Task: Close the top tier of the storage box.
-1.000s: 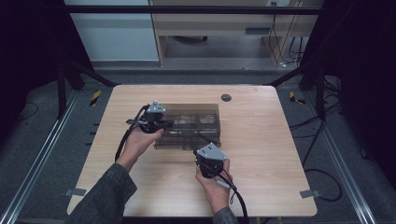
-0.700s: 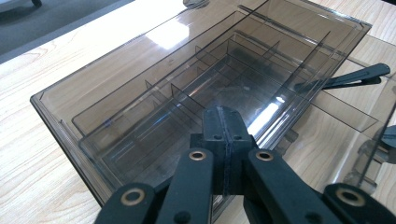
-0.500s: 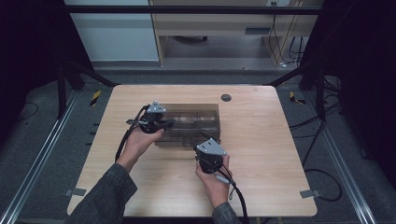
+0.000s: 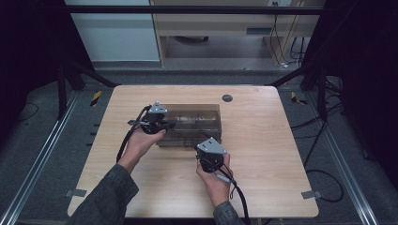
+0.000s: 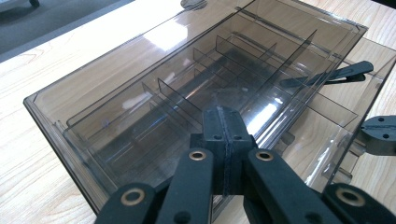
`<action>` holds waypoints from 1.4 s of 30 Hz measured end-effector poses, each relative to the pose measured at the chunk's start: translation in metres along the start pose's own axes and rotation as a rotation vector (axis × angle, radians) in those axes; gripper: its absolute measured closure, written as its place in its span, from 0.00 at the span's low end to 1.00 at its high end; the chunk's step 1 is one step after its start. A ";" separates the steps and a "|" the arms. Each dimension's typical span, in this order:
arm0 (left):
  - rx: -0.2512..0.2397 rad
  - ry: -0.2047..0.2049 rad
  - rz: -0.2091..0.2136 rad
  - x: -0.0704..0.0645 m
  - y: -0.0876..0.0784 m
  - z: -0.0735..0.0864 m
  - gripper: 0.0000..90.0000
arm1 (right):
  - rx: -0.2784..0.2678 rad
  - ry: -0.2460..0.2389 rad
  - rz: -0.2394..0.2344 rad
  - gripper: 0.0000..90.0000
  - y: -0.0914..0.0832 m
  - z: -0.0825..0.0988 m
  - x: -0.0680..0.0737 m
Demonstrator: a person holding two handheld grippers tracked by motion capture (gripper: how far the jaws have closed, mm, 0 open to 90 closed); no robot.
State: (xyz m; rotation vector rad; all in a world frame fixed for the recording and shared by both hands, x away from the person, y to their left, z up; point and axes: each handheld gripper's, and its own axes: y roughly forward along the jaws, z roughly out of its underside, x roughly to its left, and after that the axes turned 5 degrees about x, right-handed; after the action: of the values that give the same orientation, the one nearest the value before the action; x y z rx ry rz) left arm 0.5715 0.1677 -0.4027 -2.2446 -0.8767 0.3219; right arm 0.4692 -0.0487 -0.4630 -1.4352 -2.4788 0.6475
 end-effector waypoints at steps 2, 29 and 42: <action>-0.001 -0.001 0.002 0.000 0.000 0.000 0.99 | 0.001 0.000 0.000 1.00 0.000 0.000 0.000; -0.003 0.001 -0.003 -0.001 0.000 -0.001 0.99 | 0.011 -0.005 -0.001 1.00 0.006 -0.005 -0.002; -0.004 0.000 -0.003 -0.001 0.000 -0.001 0.99 | 0.011 0.000 -0.001 1.00 0.009 -0.007 -0.003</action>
State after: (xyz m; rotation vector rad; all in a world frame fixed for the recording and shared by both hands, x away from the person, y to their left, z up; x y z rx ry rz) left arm 0.5711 0.1667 -0.4025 -2.2471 -0.8810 0.3191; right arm 0.4797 -0.0455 -0.4609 -1.4303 -2.4719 0.6605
